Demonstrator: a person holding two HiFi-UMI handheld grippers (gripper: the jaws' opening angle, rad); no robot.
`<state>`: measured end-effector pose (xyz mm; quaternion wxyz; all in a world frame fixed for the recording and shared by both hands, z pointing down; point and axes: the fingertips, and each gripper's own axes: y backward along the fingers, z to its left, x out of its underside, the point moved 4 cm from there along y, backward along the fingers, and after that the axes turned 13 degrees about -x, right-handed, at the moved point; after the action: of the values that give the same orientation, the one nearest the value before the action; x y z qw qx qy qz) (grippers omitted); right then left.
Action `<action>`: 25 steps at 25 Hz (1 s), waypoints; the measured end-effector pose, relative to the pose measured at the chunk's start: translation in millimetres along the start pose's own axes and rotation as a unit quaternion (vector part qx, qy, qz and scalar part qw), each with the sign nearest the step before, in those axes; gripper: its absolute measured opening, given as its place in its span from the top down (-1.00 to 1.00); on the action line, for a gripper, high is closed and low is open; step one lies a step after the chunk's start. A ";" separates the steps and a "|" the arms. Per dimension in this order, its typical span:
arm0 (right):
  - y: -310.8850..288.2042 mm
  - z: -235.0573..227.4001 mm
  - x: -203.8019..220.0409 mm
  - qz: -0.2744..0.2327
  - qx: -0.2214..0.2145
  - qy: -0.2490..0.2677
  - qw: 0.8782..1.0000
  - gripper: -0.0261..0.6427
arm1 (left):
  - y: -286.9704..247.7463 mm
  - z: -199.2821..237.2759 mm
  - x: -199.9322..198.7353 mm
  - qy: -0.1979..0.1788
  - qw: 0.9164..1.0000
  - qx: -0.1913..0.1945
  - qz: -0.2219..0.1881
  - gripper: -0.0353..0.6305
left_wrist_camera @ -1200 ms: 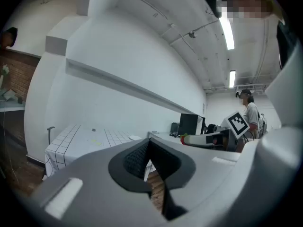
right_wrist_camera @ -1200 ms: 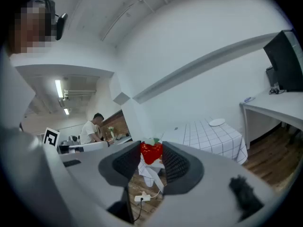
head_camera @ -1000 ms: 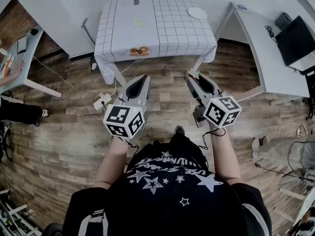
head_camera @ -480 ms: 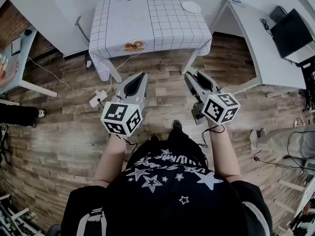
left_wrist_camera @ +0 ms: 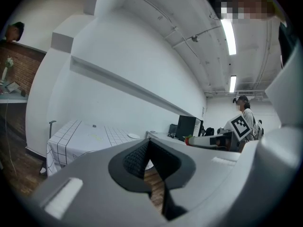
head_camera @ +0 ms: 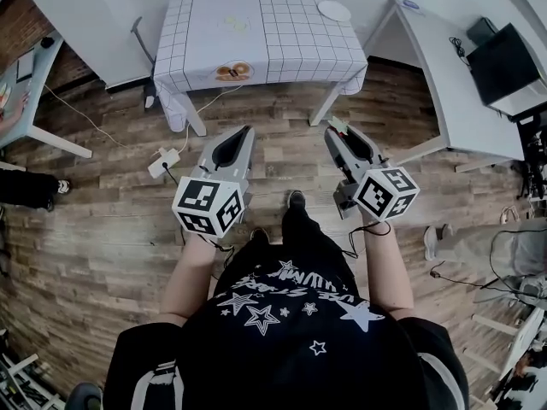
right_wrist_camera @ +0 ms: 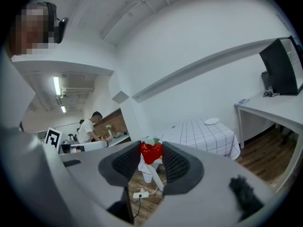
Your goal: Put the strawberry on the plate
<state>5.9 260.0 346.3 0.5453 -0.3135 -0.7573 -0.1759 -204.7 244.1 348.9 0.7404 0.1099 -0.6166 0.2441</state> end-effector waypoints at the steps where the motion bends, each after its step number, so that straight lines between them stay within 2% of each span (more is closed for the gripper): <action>1: 0.8 -2.2 0.0 -0.003 0.001 -0.003 1.000 0.47 | 0.8 0.3 1.4 0.000 1.000 -0.002 0.000 0.87; 7: -6.6 -16.8 7.5 -0.006 -0.011 -0.022 1.000 0.47 | 2.2 5.6 13.8 -0.003 1.000 -0.025 0.013 0.87; 12: -21.5 -31.4 -1.8 -0.012 -0.027 -0.020 0.999 0.47 | -11.6 10.4 6.2 -0.002 0.999 -0.041 0.009 0.87; 16: -32.9 -54.6 -4.7 -0.011 -0.035 -0.033 0.999 0.47 | -29.7 10.8 2.0 -0.019 0.998 -0.052 0.007 0.87; 25: -66.3 -125.8 -19.7 -0.014 -0.036 -0.055 0.998 0.47 | -90.8 25.0 1.8 -0.015 0.997 -0.079 0.024 0.87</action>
<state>55.8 128.7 376.1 0.4887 -0.3318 -0.7834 -0.1931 -180.8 155.1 368.6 0.7316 0.0402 -0.6472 0.2105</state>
